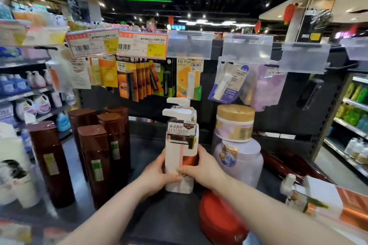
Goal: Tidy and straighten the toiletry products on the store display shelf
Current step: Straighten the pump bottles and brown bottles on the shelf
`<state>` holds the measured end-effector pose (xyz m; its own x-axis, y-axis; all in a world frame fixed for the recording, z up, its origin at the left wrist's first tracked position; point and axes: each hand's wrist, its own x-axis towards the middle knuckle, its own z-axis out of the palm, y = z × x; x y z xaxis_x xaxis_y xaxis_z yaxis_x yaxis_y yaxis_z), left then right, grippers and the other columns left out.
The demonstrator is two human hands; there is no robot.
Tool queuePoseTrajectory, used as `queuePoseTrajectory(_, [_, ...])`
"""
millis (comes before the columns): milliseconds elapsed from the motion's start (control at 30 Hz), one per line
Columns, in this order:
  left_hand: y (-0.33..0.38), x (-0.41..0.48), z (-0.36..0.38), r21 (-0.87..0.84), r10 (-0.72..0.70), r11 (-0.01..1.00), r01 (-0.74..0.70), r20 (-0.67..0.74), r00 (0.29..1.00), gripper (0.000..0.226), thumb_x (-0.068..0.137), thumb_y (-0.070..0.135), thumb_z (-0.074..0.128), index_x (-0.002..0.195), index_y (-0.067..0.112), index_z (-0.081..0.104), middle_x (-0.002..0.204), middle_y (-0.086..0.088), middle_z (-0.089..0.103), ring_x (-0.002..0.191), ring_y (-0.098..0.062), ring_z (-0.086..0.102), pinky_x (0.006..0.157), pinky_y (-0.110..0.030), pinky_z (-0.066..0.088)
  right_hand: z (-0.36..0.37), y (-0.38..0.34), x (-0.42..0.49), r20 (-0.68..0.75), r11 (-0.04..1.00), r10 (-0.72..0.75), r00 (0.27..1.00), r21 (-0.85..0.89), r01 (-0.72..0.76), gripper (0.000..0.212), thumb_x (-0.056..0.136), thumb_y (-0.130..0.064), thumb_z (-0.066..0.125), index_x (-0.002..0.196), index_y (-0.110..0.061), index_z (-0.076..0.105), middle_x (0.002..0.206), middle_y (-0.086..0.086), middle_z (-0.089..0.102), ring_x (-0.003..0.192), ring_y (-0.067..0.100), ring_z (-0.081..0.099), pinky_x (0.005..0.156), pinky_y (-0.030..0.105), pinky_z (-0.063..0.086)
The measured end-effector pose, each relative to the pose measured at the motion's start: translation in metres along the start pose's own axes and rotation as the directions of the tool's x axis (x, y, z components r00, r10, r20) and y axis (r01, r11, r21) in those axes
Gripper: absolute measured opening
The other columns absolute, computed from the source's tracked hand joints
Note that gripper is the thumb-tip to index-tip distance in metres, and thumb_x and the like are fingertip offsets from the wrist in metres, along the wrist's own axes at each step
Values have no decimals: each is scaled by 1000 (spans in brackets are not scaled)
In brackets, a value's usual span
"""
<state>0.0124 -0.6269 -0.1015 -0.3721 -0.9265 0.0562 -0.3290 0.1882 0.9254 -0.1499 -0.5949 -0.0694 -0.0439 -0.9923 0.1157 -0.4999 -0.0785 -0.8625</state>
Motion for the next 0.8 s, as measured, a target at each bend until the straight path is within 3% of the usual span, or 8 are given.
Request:
queuePoseTrajectory(67, [-2,2,-2,14,-9,1000,9,7,1000,82,54,36,80,124,47,37,106,26,61,103,3,57,81,-14,46,1,1,0,-11,1000,0,1000,-7,0,75,66,-23,80,131,-20,43,122,-2,61,113,14,56,98,35,45])
queuePoseTrajectory(167, [-1,3,-3,22,-13,1000,13,2,1000,79,62,27,82,115,59,33,96,36,59,89,19,55,64,0,43,0,2,4,-7,999,29,1000,42,-29,78,65,-19,82,130,-19,40,120,-3,59,109,13,55,93,29,46])
queuePoseTrajectory(233, [1,5,-3,-1,-7,1000,7,13,1000,84,63,18,82,119,56,32,99,31,59,86,23,53,60,2,41,-1,-1,7,22,990,76,997,116,-78,84,63,-12,82,133,-16,34,119,-1,56,109,13,54,91,28,47])
queuePoseTrajectory(333, [3,11,-4,-39,-18,999,21,62,998,87,63,8,81,127,43,34,106,21,62,90,16,57,63,0,43,1,-4,13,79,976,79,994,199,-94,98,61,0,79,139,-16,23,121,6,55,113,18,54,95,37,48])
queuePoseTrajectory(400, [2,13,-4,-45,-24,999,27,77,997,81,63,6,81,120,44,38,100,23,64,87,16,58,63,-1,43,2,-5,15,98,971,71,993,220,-91,101,61,1,78,141,-20,20,122,6,56,114,18,54,97,40,47])
queuePoseTrajectory(467, [1,14,-5,-48,-30,998,34,82,996,78,61,10,82,114,48,40,100,23,65,90,13,59,64,-2,45,2,-5,16,112,966,73,991,239,-98,100,62,2,78,141,-21,22,122,5,57,114,18,54,98,40,47])
queuePoseTrajectory(567, [2,14,-5,-70,-25,997,33,102,994,83,60,14,82,124,43,39,109,17,64,102,2,58,72,-9,47,2,-4,15,111,960,82,990,258,-109,97,63,3,77,141,-21,24,122,7,58,114,20,55,99,43,46])
queuePoseTrajectory(800, [5,10,-8,-60,-16,998,24,131,991,82,66,9,80,127,42,37,109,18,63,101,3,57,67,-5,46,-1,-3,13,139,962,74,988,250,-108,96,62,0,80,140,-21,27,117,4,62,110,17,58,97,40,48])
